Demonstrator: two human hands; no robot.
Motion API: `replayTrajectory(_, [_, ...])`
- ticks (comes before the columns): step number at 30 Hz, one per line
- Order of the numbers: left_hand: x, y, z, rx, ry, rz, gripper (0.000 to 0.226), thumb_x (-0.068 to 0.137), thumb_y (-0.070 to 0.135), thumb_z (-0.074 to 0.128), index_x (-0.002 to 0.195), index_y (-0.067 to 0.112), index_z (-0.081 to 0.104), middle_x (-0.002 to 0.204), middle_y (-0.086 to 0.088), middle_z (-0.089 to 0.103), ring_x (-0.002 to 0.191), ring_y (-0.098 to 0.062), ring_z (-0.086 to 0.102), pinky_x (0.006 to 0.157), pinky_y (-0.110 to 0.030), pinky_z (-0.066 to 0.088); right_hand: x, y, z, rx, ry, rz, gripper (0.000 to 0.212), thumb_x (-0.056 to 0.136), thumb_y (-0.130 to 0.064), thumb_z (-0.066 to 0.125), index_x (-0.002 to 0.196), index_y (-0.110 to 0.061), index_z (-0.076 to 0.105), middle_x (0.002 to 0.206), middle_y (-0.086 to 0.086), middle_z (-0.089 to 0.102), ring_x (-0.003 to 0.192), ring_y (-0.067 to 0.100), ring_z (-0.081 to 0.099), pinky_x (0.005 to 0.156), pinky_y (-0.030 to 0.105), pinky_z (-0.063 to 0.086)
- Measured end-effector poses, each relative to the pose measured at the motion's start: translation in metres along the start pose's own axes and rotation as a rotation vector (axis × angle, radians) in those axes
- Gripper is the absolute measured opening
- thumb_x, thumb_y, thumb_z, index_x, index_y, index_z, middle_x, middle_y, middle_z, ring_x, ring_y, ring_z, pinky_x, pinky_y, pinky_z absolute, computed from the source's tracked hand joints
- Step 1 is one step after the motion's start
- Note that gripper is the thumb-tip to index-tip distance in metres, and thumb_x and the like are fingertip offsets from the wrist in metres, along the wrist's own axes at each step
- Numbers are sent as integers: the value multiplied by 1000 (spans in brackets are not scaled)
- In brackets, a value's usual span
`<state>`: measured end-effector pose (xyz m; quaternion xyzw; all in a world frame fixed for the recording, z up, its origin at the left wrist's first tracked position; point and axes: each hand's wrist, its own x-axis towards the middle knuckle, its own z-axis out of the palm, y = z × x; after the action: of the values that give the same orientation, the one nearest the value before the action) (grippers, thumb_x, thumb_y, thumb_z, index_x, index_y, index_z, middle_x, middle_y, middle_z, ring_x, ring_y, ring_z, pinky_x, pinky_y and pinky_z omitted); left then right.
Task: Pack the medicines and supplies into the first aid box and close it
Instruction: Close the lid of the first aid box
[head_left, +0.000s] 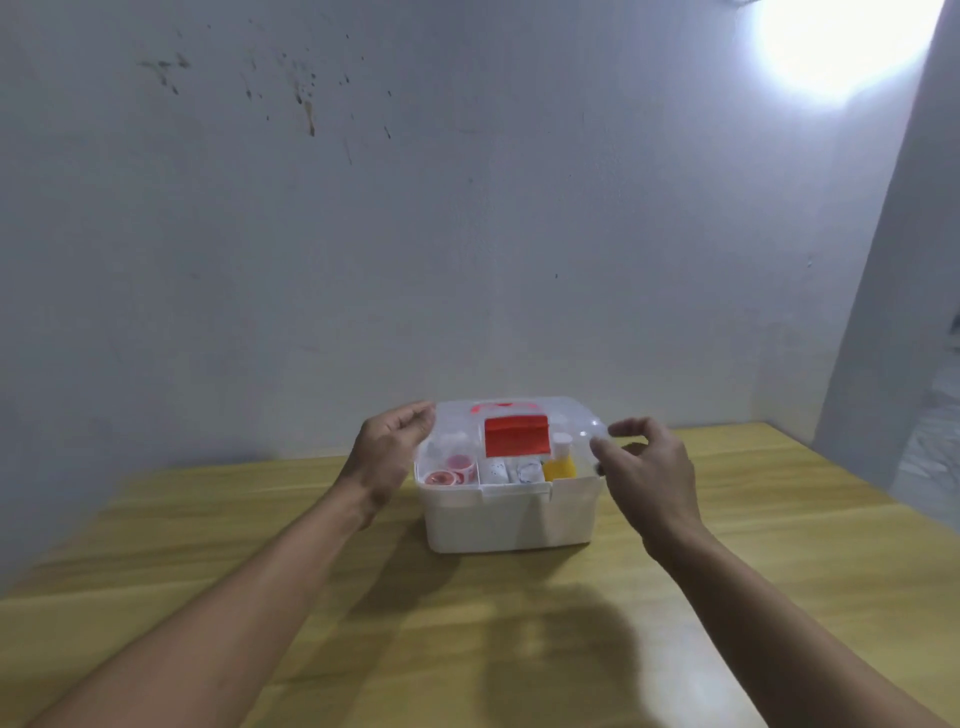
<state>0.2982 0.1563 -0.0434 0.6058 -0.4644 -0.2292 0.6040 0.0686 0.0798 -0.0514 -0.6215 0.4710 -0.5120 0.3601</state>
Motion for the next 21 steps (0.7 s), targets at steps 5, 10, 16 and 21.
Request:
replayTrajectory(5, [-2,-17,3,265,-52,72,39,91,22,62,129,15,60,147,1,47,136,-11,41,112,-28,30,-2,-1,-2,-262,19,-224,11,82,-21,66,93,-18,67,69,-5,63,71,21,60,64,30,42])
replayTrajectory(10, [-6,-20,3,331,-69,94,41,90,29,61,131,22,58,151,6,41,141,-9,34,115,-30,26,-3,4,12,-478,-247,-580,36,90,-31,62,125,-24,62,115,-4,62,105,16,53,87,31,43])
replayTrajectory(16, [-7,-18,3,379,-68,100,41,91,28,61,131,21,58,152,6,39,141,-7,34,110,-21,24,-8,15,14,-368,-187,-670,21,85,-37,63,80,-21,77,95,-6,66,95,15,57,85,42,47])
replayTrajectory(21, [-6,-14,2,440,-63,99,41,89,30,62,129,22,60,151,6,41,139,-8,38,109,-20,25,-5,22,13,-511,-148,-732,26,72,-27,81,95,-23,71,118,0,64,111,25,55,90,35,37])
